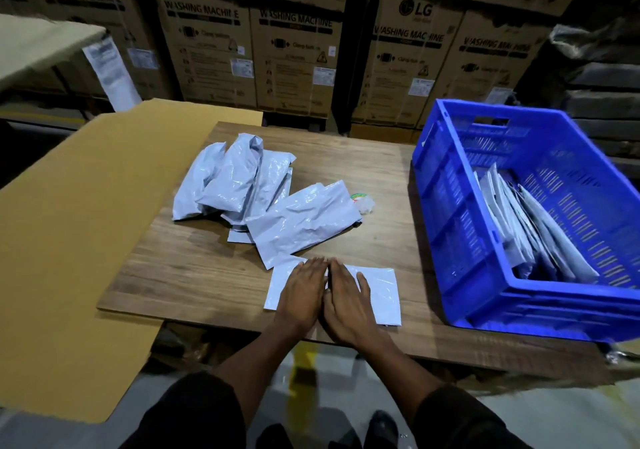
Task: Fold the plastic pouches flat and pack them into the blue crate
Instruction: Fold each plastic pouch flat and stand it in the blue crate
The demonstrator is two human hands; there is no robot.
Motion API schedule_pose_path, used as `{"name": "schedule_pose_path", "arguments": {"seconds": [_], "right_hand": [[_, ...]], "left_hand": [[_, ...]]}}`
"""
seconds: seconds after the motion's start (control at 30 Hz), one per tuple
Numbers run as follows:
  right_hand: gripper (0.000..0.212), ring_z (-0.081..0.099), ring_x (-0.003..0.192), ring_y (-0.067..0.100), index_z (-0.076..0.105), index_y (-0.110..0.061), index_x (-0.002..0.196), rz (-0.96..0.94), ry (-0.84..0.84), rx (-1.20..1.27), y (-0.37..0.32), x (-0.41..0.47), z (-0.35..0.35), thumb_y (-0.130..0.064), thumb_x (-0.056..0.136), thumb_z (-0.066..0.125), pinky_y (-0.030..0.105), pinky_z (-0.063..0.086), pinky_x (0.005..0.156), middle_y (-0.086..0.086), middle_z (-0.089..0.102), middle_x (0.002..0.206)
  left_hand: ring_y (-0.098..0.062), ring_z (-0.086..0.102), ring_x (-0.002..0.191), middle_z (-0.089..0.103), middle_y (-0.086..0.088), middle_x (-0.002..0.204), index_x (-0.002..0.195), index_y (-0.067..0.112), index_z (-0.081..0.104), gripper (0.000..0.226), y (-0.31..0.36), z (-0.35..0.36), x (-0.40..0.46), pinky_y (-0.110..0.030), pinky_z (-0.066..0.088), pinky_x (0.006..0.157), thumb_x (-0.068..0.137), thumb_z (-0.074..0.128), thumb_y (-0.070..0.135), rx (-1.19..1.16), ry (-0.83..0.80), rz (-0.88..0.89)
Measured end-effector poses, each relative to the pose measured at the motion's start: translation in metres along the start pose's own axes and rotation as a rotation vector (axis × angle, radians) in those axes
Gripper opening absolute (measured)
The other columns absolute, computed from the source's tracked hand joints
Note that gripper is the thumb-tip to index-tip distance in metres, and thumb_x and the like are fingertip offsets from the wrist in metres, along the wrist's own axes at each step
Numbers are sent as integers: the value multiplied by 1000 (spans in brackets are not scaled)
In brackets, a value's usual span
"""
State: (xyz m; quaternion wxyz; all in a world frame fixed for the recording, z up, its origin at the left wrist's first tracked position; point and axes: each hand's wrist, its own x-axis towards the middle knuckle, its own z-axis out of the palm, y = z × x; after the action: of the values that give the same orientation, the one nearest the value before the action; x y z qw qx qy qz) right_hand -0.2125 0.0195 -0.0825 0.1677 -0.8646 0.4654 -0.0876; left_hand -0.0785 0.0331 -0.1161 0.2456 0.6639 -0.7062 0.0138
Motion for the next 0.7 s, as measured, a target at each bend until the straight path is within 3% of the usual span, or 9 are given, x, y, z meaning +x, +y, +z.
{"name": "schedule_pose_path", "arguments": {"seconds": [0.1, 0.17, 0.3, 0.5, 0.7], "right_hand": [[65, 38, 144, 19, 37, -11, 152, -24, 26, -91, 6, -1, 1, -34, 93, 23, 39, 11, 116, 3, 42, 156], [59, 45, 139, 21, 44, -13, 148, -43, 15, -157, 7, -2, -1, -32, 93, 32, 42, 19, 113, 1, 48, 151], [59, 36, 145, 22, 39, -19, 152, -9, -36, -221, 13, -5, 3, -38, 98, 31, 46, 16, 116, -3, 42, 156], [62, 23, 150, 25, 30, -23, 156, 16, -65, -266, 23, -7, 1, -49, 100, 29, 50, 15, 118, 0, 29, 163], [70, 22, 151, 33, 35, -16, 155, 63, -80, -299, 44, -14, -1, -59, 100, 27, 51, 14, 117, 9, 23, 164]], "left_hand": [[-28, 68, 117, 69, -16, 128, 126, -1, 68, 52, -9, 9, -5, -37, 31, 110, 88, 40, 21, 66, -4, 47], [-30, 62, 126, 63, -15, 137, 132, 0, 65, 54, -13, 10, -9, -39, 27, 113, 91, 39, 25, 128, -5, 72], [-39, 56, 131, 59, -10, 144, 134, 8, 66, 51, -14, 7, -14, -49, 39, 108, 95, 38, 29, 216, 1, 65], [-43, 50, 135, 54, -3, 151, 138, 22, 64, 45, -18, 7, -19, -56, 41, 109, 99, 46, 38, 172, 94, -2], [-48, 46, 137, 46, -1, 157, 145, 27, 57, 51, -23, 3, -22, -60, 39, 109, 100, 48, 49, 136, 44, -39]]}}
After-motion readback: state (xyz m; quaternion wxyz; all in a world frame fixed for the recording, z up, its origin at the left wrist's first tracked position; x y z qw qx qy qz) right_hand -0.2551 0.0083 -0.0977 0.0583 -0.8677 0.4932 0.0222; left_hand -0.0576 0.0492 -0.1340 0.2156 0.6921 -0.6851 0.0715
